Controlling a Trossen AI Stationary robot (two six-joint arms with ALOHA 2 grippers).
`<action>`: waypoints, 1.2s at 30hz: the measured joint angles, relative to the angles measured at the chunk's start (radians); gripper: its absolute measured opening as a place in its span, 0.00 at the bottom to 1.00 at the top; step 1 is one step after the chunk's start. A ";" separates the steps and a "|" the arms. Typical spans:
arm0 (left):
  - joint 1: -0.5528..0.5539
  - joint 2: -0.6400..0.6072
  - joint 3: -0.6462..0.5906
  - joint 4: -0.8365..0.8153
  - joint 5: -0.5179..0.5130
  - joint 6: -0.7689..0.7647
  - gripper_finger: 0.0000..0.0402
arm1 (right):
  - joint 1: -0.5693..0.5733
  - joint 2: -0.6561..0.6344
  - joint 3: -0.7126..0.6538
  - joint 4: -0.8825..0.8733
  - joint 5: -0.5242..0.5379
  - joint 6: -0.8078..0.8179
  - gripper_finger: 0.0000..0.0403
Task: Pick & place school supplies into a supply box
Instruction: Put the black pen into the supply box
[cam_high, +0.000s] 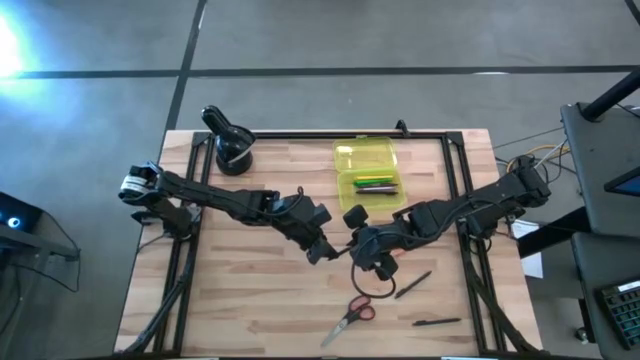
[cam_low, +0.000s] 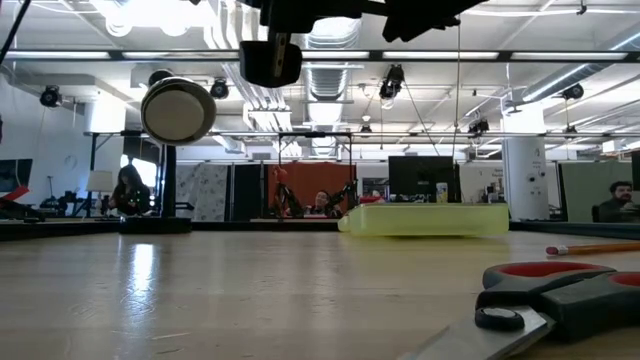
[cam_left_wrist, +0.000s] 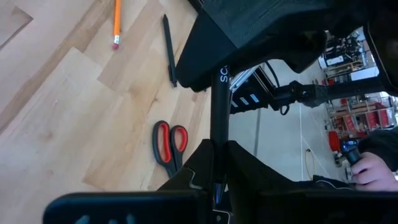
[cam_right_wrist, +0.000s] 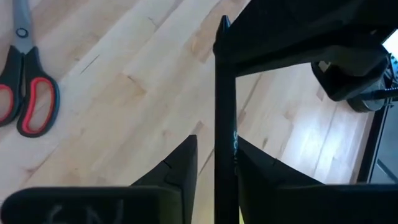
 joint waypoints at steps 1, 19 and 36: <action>0.000 0.000 0.000 0.000 0.002 0.000 0.02 | 0.000 0.000 0.000 0.001 0.001 0.002 0.18; 0.000 0.000 0.000 -0.002 0.006 -0.014 0.12 | -0.010 -0.006 0.000 -0.001 0.017 0.032 0.05; 0.056 -0.021 0.001 -0.002 0.003 0.174 0.34 | -0.096 -0.008 0.000 -0.022 -0.096 0.099 0.05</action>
